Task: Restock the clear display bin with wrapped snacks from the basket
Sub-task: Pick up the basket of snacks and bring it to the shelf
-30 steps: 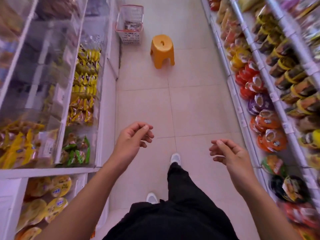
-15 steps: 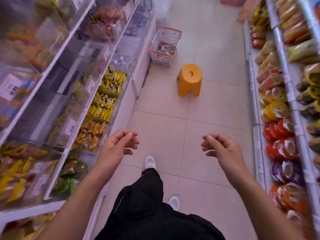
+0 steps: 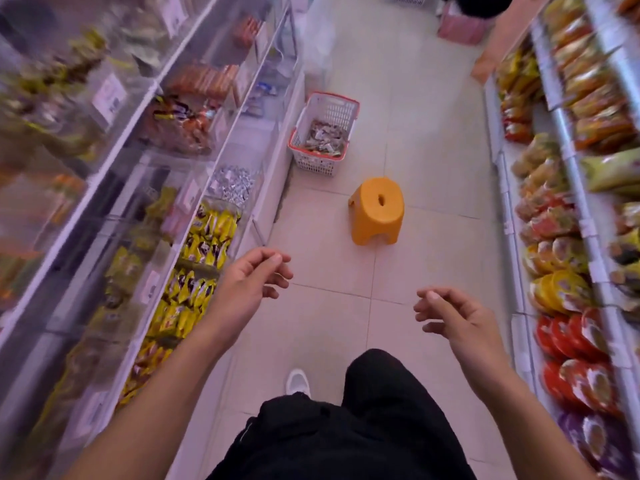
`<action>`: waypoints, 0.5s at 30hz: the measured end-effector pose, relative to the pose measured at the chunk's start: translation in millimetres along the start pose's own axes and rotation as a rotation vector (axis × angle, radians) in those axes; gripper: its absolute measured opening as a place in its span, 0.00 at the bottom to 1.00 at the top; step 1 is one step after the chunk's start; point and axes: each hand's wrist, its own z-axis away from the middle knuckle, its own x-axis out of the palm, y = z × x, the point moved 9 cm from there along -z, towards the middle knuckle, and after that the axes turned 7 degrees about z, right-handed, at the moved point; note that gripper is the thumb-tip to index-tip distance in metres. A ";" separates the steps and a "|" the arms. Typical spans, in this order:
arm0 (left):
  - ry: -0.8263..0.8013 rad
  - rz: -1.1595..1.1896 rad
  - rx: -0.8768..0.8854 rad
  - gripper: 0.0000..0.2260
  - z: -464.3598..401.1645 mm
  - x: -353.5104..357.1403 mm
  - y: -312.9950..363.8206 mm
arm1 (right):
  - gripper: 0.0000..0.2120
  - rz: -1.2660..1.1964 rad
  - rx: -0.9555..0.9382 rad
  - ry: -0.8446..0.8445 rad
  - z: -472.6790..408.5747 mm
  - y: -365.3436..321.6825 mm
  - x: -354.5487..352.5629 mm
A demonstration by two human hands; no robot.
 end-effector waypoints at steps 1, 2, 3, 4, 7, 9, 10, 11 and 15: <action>-0.012 -0.003 -0.008 0.09 -20.6 9.7 5.3 | 0.08 -0.005 0.010 0.018 -16.9 -1.9 -5.2; -0.025 -0.006 -0.018 0.08 -40.7 20.6 8.6 | 0.08 -0.007 0.018 0.033 -34.5 -3.1 -9.7; -0.036 -0.010 -0.026 0.08 -60.1 31.8 10.6 | 0.08 -0.005 0.022 0.041 -53.0 -4.2 -13.1; -0.044 -0.015 -0.032 0.08 -79.6 43.0 11.6 | 0.08 0.000 0.029 0.045 -73.4 -4.9 -15.9; -0.028 -0.024 -0.055 0.08 -134.7 71.2 15.2 | 0.08 -0.023 0.060 0.036 -141.7 -8.3 -23.2; -0.009 -0.025 -0.049 0.08 -166.7 85.8 25.7 | 0.08 -0.032 0.053 0.003 -188.2 -24.7 -25.0; 0.000 -0.026 -0.049 0.08 -181.2 91.6 32.3 | 0.08 -0.021 0.045 -0.016 -210.4 -35.4 -26.0; 0.010 -0.027 -0.054 0.08 -194.5 96.0 39.4 | 0.08 -0.012 0.038 -0.037 -231.4 -47.9 -26.7; 0.083 -0.013 -0.009 0.08 -245.1 93.3 78.4 | 0.07 -0.005 -0.041 -0.153 -312.5 -112.1 -14.3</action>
